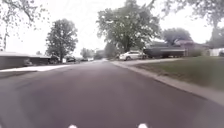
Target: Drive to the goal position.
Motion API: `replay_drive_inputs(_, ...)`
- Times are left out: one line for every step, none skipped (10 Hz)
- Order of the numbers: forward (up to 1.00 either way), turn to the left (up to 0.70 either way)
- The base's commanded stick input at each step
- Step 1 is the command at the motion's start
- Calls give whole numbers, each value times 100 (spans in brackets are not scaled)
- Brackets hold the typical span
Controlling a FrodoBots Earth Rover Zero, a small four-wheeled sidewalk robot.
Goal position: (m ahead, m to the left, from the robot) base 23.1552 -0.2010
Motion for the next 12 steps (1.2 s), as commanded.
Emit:
replay_drive_inputs(100, 0)
replay_drive_inputs(100, 0)
replay_drive_inputs(100, 0)
replay_drive_inputs(100, 0)
replay_drive_inputs(100, 0)
replay_drive_inputs(100, 0)
replay_drive_inputs(100, 0)
replay_drive_inputs(100, 0)
replay_drive_inputs(100, 0)
replay_drive_inputs(100, 0)
replay_drive_inputs(100, 0)
replay_drive_inputs(100, -1)
